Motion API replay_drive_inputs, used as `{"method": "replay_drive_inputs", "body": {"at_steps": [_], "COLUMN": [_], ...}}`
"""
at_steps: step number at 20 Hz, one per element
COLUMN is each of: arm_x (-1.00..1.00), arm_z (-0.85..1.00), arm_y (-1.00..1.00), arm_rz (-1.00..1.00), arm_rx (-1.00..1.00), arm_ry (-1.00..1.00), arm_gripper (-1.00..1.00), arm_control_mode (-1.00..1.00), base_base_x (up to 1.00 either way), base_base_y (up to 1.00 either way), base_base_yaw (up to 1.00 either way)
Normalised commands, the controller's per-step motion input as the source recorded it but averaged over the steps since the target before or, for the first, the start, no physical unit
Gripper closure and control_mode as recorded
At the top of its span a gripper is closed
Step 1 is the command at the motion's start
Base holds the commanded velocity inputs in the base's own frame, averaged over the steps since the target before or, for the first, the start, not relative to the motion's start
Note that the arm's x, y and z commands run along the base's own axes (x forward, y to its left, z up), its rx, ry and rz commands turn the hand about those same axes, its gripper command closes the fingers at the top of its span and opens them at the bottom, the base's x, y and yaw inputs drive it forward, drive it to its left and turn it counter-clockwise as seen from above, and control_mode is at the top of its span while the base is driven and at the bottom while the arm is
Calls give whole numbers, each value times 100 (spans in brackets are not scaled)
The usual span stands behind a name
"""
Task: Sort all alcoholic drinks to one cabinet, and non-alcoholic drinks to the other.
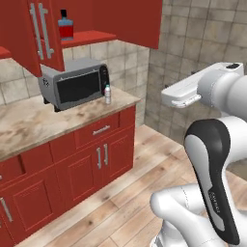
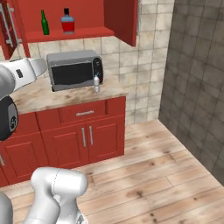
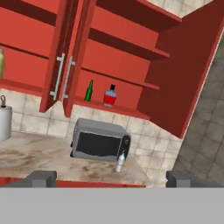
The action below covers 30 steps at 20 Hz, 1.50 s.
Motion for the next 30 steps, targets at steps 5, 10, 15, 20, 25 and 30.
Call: {"method": "replay_drive_inputs", "body": {"at_steps": [5,10,15,20,25,30], "arm_x": [0,0,0,0,0,0], "arm_z": [0,0,0,0,0,0], "arm_y": [0,0,0,0,0,0], "arm_rz": [0,0,0,0,0,0], "arm_rx": [0,0,0,0,0,0], "arm_ry": [0,0,0,0,0,0], "arm_gripper": [-100,-100,-100,-100,-100,-100], "arm_control_mode": [100,100,100,100,100,100], "base_base_x": [57,97,86,70,63,60], "base_base_y": [-38,1,13,10,7,-4], "base_base_yaw": [-12,-3,0,3,11,26]}}
